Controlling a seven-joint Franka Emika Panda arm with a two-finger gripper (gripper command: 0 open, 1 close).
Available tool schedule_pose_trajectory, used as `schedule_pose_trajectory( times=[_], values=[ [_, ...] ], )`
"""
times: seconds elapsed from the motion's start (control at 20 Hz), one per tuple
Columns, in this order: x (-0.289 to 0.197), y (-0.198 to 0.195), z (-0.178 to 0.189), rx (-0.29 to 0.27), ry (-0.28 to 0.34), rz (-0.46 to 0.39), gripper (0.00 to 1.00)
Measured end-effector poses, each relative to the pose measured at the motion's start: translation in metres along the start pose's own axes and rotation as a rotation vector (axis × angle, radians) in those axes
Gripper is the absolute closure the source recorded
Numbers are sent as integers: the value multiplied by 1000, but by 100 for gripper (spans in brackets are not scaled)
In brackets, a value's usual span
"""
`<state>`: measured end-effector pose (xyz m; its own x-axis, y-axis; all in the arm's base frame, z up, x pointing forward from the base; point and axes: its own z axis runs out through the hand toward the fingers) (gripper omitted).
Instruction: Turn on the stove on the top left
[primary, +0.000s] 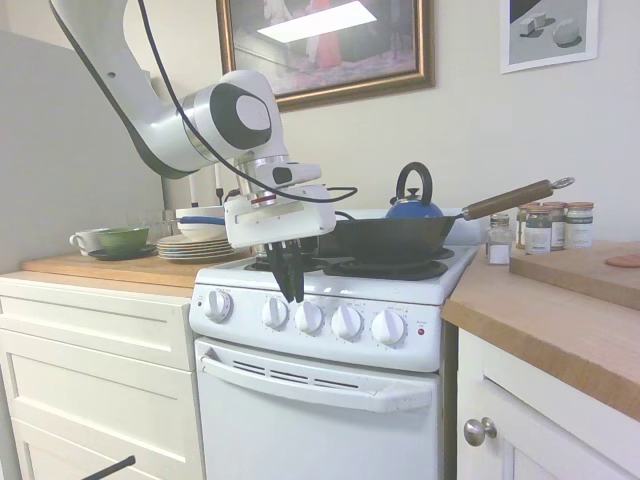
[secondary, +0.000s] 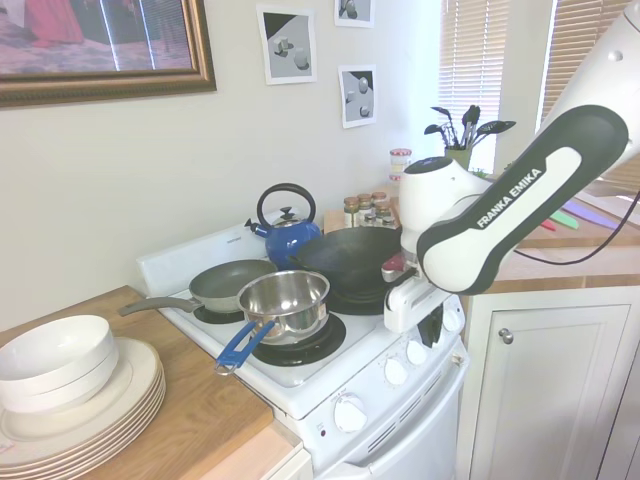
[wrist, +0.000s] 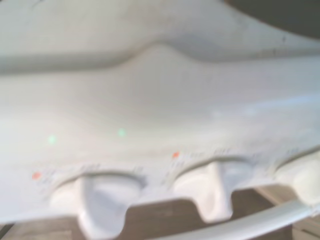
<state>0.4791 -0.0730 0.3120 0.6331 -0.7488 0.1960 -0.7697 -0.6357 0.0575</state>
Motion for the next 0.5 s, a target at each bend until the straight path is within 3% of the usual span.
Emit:
schedule_pose_trajectory(
  times=[0.5],
  values=[
    [5,-7,19,-9,-1,-4,100]
  ],
)
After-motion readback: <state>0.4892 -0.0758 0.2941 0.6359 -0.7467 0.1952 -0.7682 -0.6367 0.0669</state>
